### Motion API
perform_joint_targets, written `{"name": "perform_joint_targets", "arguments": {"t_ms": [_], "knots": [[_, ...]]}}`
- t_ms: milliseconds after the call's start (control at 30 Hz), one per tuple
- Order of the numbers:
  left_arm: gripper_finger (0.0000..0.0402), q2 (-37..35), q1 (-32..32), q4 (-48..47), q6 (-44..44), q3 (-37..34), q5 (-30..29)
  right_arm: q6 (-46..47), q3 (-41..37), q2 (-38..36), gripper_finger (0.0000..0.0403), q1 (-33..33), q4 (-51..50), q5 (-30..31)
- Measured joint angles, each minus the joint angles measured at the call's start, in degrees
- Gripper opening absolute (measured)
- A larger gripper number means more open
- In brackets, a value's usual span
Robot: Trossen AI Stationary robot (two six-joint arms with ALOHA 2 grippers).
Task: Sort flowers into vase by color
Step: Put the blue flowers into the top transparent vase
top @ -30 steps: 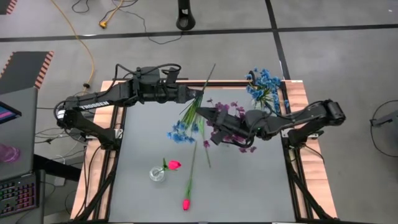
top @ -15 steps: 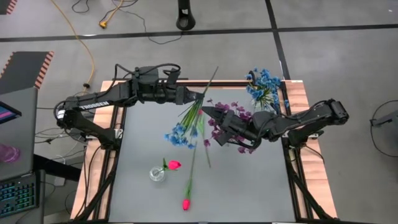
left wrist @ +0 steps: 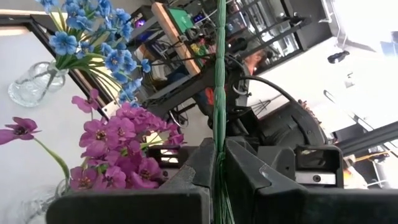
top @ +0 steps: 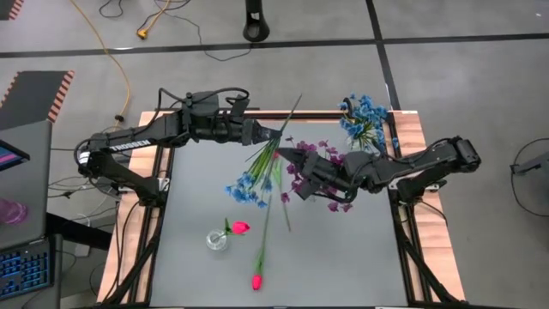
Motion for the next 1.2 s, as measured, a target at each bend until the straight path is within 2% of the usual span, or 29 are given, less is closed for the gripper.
{"name": "perform_joint_targets", "arguments": {"t_ms": [533, 833, 967, 1200], "knots": [[0.0009, 0.0, 0.0, 0.0, -0.1, 0.0, -1.4, 0.0, 0.0, 0.0, 0.0182, -5.3, 0.0, -11.1], [0.0009, 0.0, 0.0, 0.0, 0.3, 0.0, -1.9, 0.0, 0.0, 0.3, 0.0181, -8.2, -0.7, -12.9], [0.0009, 0.0, 0.1, -0.3, 0.5, 0.0, -2.2, 0.0, 0.0, 0.6, 0.0163, -8.9, -0.9, -13.2], [0.0009, 0.0, 0.1, -0.3, 0.5, 0.0, -2.0, 0.0, 0.0, 0.9, 0.0100, -9.1, 0.8, -14.3]]}}
